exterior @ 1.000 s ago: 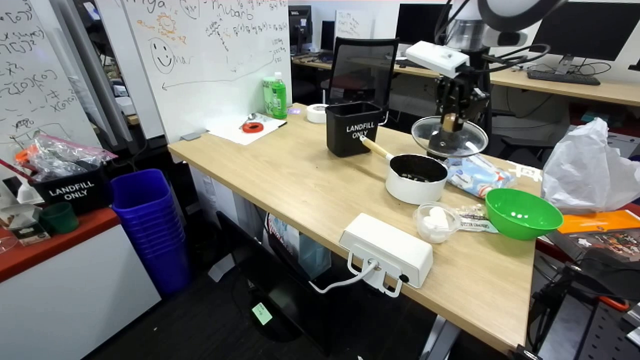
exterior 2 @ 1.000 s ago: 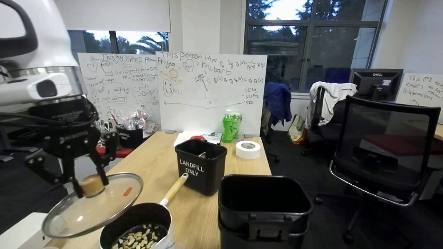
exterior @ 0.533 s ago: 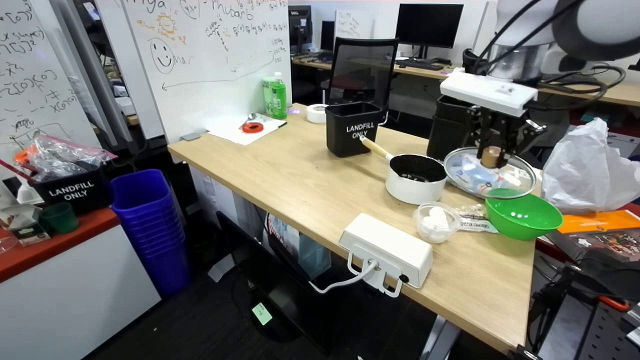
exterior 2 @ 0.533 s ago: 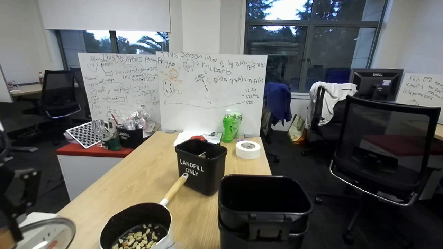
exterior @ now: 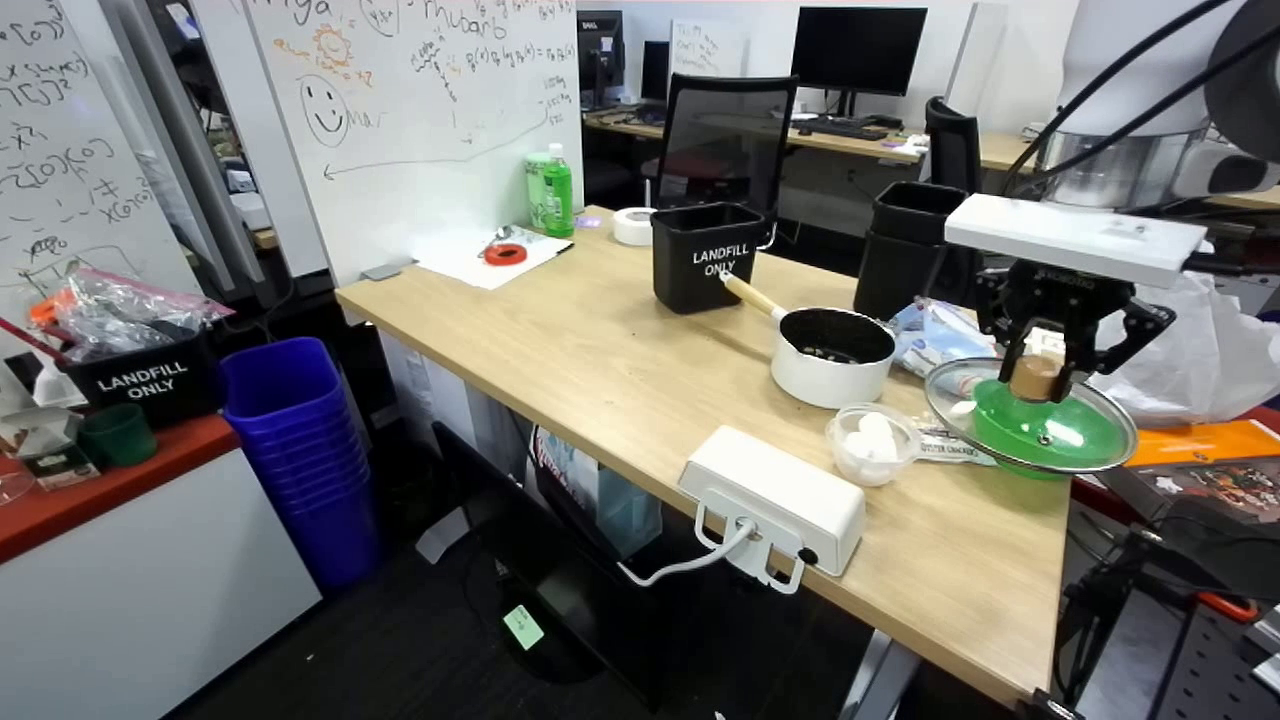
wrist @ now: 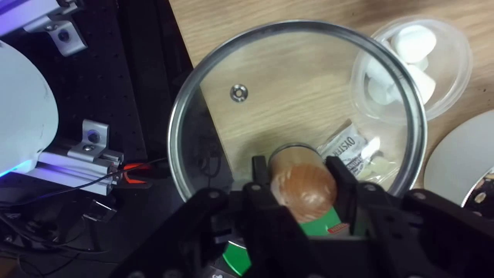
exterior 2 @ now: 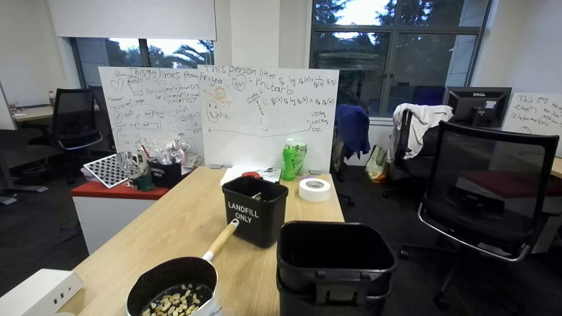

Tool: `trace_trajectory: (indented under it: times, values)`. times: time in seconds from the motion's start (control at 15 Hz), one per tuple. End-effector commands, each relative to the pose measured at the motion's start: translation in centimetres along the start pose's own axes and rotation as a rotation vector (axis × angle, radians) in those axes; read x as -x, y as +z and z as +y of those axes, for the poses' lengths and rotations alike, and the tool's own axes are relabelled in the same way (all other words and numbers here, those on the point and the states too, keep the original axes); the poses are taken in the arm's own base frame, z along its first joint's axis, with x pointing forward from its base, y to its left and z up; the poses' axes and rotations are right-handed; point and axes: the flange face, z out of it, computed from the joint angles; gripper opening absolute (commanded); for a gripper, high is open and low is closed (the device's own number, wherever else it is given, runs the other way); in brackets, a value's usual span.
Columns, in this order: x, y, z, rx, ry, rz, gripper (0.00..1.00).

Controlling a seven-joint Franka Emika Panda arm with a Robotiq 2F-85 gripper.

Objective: Remove the glass lid from the white pot

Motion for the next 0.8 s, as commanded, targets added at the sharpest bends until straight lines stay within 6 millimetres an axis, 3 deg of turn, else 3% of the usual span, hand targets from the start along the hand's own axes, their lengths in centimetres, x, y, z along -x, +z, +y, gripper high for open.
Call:
trace_trajectory:
  times: [0.0,0.33,0.4,0.73]
  values:
    - [0.1,-0.1,0.0,0.004,-0.016,-0.022,0.41]
    - [0.1,-0.1,0.0,0.007,-0.037,-0.042,0.41]
    - [0.1,0.2,-0.1,0.007,-0.041,-0.032,0.16]
    - [1.3,2.4,-0.2,0.059,-0.06,-0.03,0.16]
